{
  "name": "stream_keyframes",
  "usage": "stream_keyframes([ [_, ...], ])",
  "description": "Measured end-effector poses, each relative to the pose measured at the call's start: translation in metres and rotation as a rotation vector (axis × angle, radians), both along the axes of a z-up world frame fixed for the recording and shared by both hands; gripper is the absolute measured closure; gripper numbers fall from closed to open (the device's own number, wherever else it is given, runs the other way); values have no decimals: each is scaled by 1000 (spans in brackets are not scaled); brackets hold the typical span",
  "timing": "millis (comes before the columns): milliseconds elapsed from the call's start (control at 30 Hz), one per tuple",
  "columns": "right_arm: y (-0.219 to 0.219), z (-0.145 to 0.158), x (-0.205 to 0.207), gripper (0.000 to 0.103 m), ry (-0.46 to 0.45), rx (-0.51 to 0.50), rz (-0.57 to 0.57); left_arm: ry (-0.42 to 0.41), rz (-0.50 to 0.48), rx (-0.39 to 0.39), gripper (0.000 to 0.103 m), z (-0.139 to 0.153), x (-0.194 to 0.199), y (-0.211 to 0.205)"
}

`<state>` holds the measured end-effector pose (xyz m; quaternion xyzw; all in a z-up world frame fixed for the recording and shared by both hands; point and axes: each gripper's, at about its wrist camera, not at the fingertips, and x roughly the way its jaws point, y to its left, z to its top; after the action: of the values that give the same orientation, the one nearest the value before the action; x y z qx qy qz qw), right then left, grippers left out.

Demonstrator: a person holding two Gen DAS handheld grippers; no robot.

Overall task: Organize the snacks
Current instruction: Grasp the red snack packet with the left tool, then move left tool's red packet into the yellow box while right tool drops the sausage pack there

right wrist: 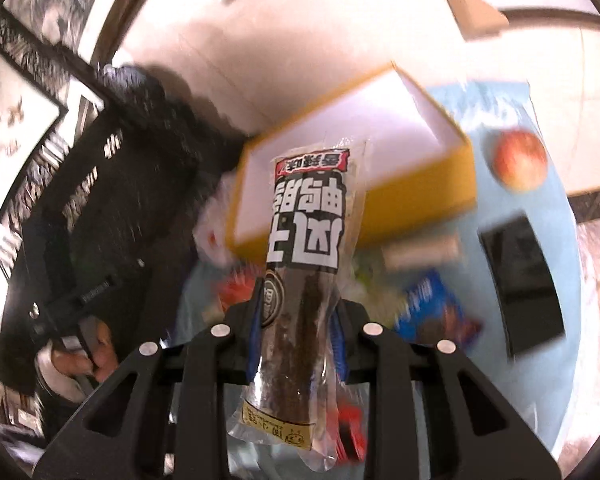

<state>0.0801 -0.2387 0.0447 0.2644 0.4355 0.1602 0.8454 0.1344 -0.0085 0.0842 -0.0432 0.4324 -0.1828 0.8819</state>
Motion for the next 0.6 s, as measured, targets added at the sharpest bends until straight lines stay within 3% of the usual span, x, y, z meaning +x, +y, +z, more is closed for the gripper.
stream_keyframes([
  [100,-4,0,46,74,-6,32,-16,13,14,1,88,-2,35,-9],
  [167,-3,2,62,74,-13,43,-20,3,8,-22,88,-1,36,-9],
  [233,2,7,67,74,-55,37,20,2,-4,12,88,-10,28,-6],
  [367,2,-10,62,74,-16,63,64,131,-50,107,87,-71,4,2],
  [533,-3,-38,41,74,69,77,68,234,-109,140,87,-121,-4,-4],
  [567,-4,-38,39,74,75,80,65,233,-124,150,84,-124,-5,-7],
  [600,-6,-38,35,74,79,85,59,225,-131,156,75,-125,-5,-10],
])
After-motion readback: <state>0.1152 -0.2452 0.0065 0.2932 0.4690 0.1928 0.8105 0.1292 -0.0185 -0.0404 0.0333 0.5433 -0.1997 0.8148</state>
